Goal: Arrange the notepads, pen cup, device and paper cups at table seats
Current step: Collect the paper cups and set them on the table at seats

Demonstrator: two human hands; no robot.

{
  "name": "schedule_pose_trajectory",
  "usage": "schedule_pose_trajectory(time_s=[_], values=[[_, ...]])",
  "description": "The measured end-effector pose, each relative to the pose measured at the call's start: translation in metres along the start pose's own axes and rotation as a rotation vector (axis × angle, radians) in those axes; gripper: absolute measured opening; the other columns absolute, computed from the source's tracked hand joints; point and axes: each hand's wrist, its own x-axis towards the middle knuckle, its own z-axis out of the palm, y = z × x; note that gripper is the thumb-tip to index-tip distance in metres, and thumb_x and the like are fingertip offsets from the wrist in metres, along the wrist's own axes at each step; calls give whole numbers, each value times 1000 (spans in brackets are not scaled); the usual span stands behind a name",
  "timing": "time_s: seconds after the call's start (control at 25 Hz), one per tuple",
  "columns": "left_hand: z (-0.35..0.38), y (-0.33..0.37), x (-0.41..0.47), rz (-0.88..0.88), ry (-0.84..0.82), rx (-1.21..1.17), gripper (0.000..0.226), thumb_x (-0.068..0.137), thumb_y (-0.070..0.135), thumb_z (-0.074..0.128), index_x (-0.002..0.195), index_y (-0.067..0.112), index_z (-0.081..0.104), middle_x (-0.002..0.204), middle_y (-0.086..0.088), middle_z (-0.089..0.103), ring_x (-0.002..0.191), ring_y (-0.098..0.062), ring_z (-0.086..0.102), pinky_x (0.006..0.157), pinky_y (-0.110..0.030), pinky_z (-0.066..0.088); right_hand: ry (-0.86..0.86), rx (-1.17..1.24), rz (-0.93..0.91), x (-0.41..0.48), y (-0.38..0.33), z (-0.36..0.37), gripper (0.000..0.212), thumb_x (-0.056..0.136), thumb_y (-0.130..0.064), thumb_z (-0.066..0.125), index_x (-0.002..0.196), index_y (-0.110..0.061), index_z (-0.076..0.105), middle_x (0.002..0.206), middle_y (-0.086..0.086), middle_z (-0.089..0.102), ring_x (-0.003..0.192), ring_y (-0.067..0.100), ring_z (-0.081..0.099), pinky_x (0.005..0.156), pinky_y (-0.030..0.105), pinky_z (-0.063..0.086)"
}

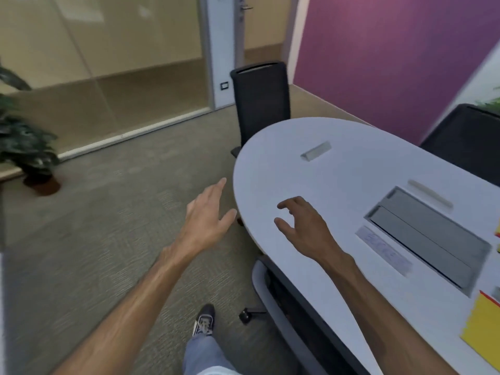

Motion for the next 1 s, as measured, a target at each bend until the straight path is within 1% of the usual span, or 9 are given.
schedule_pose_trajectory(time_s=[0.04,0.2,0.24,0.32,0.48,0.64,0.72,0.84,1.0], values=[[-3,-1,3,-6,-10,15,74,95,39,56,156,22,18,157,-1,32,143,-19,32,117,-44,23,4,-13,-16,4,0,-1,35,96,-38,56,128,-22,56,133,-6,54,119,17,53,99,43,46],[-47,-95,60,-98,61,62,73,95,39,55,156,22,19,156,-2,34,142,-20,33,115,-46,24,-106,-44,-140,120,-50,57,38,96,-37,55,130,-19,56,135,1,56,123,22,51,102,45,44],[-50,-97,60,-110,59,81,74,95,39,55,157,23,17,156,-2,34,142,-20,33,115,-46,23,-111,-50,-155,125,-54,58,39,96,-37,55,131,-18,56,134,3,56,123,24,51,101,45,44],[-77,-149,100,-156,64,108,77,94,39,56,157,27,13,155,-1,37,140,-22,36,116,-49,22,-148,-65,-185,199,-88,89,42,96,-37,56,132,-17,55,132,7,56,122,26,51,100,45,44],[-111,-210,150,-191,81,137,78,92,42,57,156,34,13,151,-1,42,136,-25,41,114,-55,25,-174,-96,-238,287,-134,123,43,95,-41,56,132,-17,54,129,7,55,120,26,52,98,45,46],[-142,-261,203,-215,96,134,76,93,42,56,156,31,16,154,-1,38,141,-23,36,115,-55,23,-198,-99,-259,364,-171,148,44,95,-41,56,131,-17,54,128,8,55,122,29,51,98,49,45],[-153,-279,230,-227,101,132,76,94,42,56,157,31,15,156,-1,35,143,-22,33,116,-55,22,-211,-110,-273,400,-182,158,43,95,-41,56,131,-18,54,127,8,55,121,29,51,98,48,44],[-163,-308,277,-218,105,129,73,95,41,55,156,38,14,158,1,33,144,-21,31,117,-56,20,-203,-104,-273,462,-188,171,44,94,-42,57,131,-18,54,127,8,55,122,29,51,99,47,44],[-173,-351,362,-170,109,153,65,97,41,53,153,42,22,161,-1,28,148,-20,24,120,-52,15,-190,-88,-277,556,-188,190,44,93,-41,59,130,-17,55,124,8,56,121,30,52,99,47,44]])
